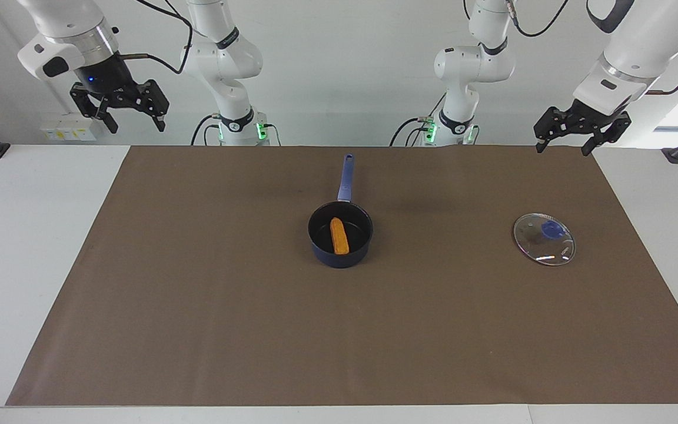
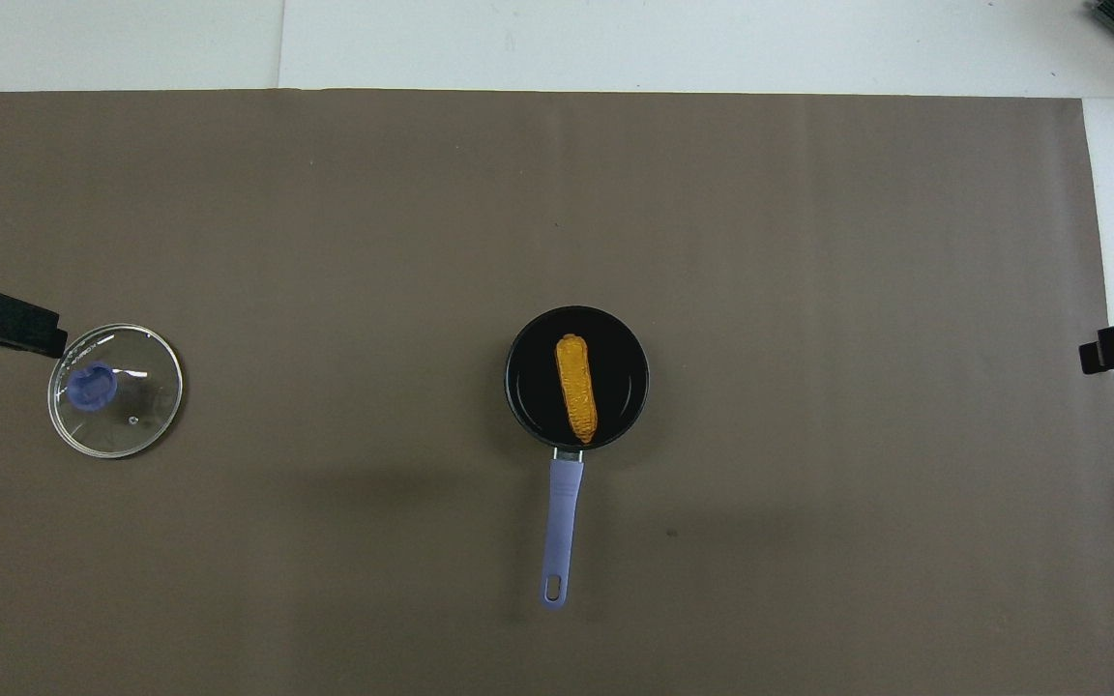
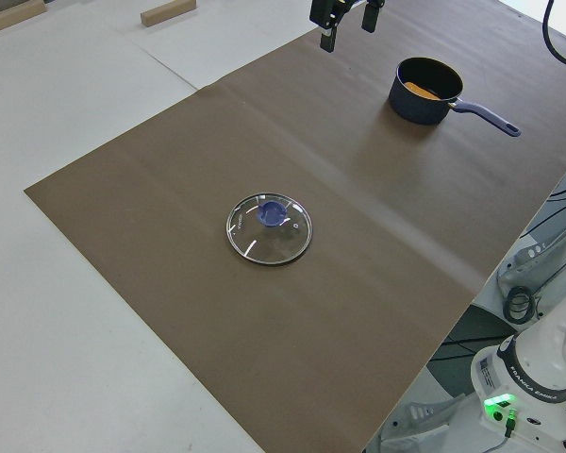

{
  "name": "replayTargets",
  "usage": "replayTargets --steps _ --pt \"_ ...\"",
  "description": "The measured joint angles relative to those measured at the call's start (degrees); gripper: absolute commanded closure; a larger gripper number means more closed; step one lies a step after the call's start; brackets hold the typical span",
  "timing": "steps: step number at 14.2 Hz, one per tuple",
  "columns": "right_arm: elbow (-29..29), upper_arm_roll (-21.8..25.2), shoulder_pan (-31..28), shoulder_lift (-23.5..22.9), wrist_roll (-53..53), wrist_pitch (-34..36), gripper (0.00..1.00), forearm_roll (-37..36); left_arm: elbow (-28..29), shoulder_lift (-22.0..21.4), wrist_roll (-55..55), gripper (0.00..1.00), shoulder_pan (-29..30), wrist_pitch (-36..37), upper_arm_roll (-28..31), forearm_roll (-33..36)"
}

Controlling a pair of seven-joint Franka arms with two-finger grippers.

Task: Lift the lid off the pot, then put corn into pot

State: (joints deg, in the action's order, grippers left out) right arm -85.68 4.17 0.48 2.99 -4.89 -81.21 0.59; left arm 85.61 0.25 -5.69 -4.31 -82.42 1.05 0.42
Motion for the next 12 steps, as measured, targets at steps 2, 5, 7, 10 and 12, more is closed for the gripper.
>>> replayTargets --steps 2,5,7,10,12 --pt "-0.26 -0.15 0.06 0.07 0.0 -0.46 0.0 -0.01 0.02 0.02 0.0 0.0 0.0 -0.03 0.0 0.0" --pt "-0.41 -0.15 0.06 0.2 0.0 -0.6 0.0 -0.01 0.04 0.02 0.0 0.0 0.0 -0.04 0.0 0.0" --pt "-0.42 -0.15 0.06 0.24 0.0 -0.61 0.0 0.01 0.05 0.02 0.0 0.0 0.0 -0.04 0.0 0.0" --pt "-0.42 -0.16 0.06 0.25 0.0 -0.64 0.0 0.04 0.14 0.02 0.0 0.0 0.0 -0.04 -0.01 0.0" --pt "-0.42 -0.16 0.06 0.25 0.0 -0.64 0.0 0.04 0.21 0.02 0.0 0.0 0.0 -0.03 -0.01 0.0"
